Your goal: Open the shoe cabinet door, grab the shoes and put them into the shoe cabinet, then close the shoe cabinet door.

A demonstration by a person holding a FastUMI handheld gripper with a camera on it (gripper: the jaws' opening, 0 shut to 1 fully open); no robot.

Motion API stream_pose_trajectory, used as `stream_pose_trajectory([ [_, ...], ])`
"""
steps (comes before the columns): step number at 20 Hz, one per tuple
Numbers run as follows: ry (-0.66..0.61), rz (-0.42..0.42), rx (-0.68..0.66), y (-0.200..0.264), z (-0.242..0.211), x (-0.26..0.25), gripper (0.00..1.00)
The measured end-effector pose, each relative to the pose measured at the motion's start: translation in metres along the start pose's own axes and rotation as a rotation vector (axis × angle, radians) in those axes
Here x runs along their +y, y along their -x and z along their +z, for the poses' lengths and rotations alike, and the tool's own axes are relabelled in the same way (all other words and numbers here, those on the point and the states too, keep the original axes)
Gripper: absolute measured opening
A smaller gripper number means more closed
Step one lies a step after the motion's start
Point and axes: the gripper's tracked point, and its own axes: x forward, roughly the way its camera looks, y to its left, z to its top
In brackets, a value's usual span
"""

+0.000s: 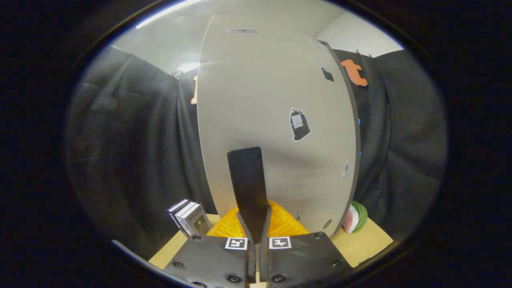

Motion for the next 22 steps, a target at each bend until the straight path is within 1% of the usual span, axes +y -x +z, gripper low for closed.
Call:
stream_pose_trajectory([
  [3, -0.012, 0.000, 0.015, 0.006, 0.000, -0.011, 0.05],
  [7, -0.004, -0.033, 0.020, 0.014, 0.000, -0.026, 0.05],
  [10, -0.012, -0.057, 0.033, 0.030, 0.000, -0.038, 0.05],
  [18, 0.034, -0.171, 0.042, 0.049, 0.002, -0.074, 0.04],
  [22, 0.018, -0.228, 0.044, 0.062, 0.004, -0.099, 0.04],
])
